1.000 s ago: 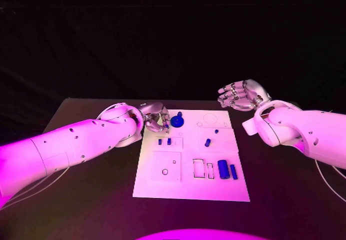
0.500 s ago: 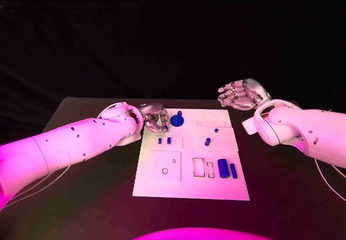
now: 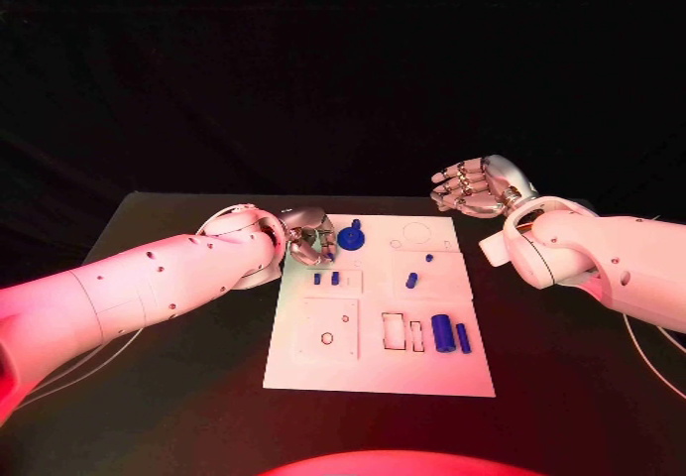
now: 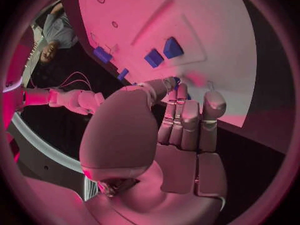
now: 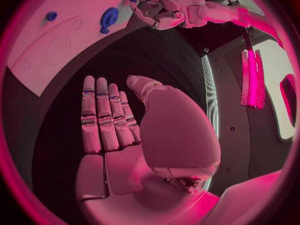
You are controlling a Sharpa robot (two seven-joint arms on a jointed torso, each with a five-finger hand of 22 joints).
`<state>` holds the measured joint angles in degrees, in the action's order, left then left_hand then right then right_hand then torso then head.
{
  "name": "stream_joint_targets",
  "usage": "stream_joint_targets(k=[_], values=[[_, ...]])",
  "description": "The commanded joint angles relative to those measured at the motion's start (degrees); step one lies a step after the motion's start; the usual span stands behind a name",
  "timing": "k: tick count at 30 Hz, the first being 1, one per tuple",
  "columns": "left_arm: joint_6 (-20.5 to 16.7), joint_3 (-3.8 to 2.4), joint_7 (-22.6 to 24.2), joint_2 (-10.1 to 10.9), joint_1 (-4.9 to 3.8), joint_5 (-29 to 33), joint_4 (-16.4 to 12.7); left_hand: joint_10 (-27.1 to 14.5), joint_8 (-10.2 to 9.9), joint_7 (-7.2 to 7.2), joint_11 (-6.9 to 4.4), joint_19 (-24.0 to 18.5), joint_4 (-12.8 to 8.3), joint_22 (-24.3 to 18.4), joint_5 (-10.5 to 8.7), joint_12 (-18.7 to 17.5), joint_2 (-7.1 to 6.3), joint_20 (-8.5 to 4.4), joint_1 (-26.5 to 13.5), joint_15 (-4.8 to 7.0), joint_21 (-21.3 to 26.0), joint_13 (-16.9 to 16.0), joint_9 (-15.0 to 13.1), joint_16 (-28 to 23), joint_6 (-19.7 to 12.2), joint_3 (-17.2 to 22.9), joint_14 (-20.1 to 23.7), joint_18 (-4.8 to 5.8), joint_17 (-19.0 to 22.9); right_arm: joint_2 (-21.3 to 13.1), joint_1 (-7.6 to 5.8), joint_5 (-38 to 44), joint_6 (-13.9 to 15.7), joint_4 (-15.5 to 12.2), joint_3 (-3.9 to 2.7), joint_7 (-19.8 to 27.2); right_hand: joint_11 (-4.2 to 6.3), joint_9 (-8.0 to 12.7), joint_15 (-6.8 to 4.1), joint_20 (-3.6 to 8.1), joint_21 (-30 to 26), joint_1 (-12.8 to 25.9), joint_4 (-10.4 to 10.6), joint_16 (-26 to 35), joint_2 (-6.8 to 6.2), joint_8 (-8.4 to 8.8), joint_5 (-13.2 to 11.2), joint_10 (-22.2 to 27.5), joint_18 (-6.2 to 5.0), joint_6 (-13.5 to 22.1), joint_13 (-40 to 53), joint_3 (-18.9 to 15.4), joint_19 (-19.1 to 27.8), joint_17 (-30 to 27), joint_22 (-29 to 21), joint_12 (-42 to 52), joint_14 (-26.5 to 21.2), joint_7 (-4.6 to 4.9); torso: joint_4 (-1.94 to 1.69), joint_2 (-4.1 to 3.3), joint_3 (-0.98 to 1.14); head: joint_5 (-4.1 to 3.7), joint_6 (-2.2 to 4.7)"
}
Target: Assemble the parts on the task board
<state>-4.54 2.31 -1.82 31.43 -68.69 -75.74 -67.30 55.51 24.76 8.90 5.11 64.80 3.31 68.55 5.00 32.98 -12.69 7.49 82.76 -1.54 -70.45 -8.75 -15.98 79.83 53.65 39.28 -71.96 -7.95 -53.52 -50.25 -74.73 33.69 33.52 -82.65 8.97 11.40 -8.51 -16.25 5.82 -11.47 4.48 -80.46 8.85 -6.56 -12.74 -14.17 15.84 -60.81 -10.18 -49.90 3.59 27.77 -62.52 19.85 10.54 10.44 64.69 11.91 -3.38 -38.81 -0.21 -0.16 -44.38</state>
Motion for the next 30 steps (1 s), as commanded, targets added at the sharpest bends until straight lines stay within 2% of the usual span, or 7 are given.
stream_joint_targets(k=[1,5,6,30], values=[[1.71,0.05,0.08,-0.25,0.02,0.09,0.04,0.43,-0.14,-0.10,0.11,0.42,-0.37,0.03,-0.26,-0.18,0.00,-0.03,-0.53,-0.02,-0.06,0.10,-0.08,0.12,0.48,0.02,-0.30,0.96,0.05,0.04,0.03,0.22,-0.26,-0.06,-0.02,0.69,-0.05,0.09,0.05,-0.35,0.01,0.73,0.03,0.29,0.00,0.17,-0.26,-0.53,-0.21,-0.41,0.01,0.41,0.22,-0.08,-0.05,-0.32,0.38,-0.13,-0.02,0.01,-0.02,-0.03,-0.07],[2.03,0.14,0.03,-0.39,0.02,0.10,0.22,0.47,-0.16,-0.10,0.11,0.39,-0.38,0.01,-0.26,-0.23,0.01,-0.03,-0.53,-0.02,-0.03,0.10,-0.09,0.11,0.50,0.02,-0.29,0.96,0.07,0.05,0.03,0.22,-0.25,-0.07,-0.02,0.71,-0.05,0.09,0.05,-0.35,0.01,0.73,0.03,0.29,0.00,0.17,-0.26,-0.53,-0.21,-0.41,0.01,0.41,0.22,-0.08,-0.05,-0.32,0.38,-0.13,-0.03,0.03,-0.01,-0.01,-0.09],[2.13,0.17,-0.01,-0.43,0.02,0.10,0.29,0.48,-0.17,-0.11,0.11,0.35,-0.39,-0.02,-0.27,-0.24,0.01,-0.03,-0.53,-0.02,-0.01,0.10,-0.10,0.10,0.51,0.03,-0.27,0.95,0.12,0.05,0.03,0.22,-0.25,-0.07,-0.02,0.72,0.00,0.13,0.09,-0.38,-0.03,1.00,-0.12,0.34,-0.10,0.25,-4.13,-0.65,-0.29,-0.47,0.02,0.36,0.19,-0.13,-0.28,-0.46,0.47,-0.17,-0.03,0.04,-0.01,0.00,-0.12],[2.98,0.80,0.36,-1.37,0.11,0.29,1.65,1.09,-0.22,-0.27,-0.04,0.10,-0.50,-0.18,-0.37,-0.60,0.20,-0.04,-0.64,0.08,0.20,0.09,-0.28,-0.01,1.16,-0.11,-0.11,0.89,0.42,0.05,0.04,0.20,-0.33,-0.22,-0.02,0.74,0.00,0.13,0.09,-0.38,-0.03,1.00,-0.12,0.34,-0.10,0.25,-4.13,-0.65,-0.29,-0.47,0.02,0.36,0.19,-0.13,-0.28,-0.46,0.47,-0.17,-0.02,0.01,-0.01,-0.07,-0.33]])
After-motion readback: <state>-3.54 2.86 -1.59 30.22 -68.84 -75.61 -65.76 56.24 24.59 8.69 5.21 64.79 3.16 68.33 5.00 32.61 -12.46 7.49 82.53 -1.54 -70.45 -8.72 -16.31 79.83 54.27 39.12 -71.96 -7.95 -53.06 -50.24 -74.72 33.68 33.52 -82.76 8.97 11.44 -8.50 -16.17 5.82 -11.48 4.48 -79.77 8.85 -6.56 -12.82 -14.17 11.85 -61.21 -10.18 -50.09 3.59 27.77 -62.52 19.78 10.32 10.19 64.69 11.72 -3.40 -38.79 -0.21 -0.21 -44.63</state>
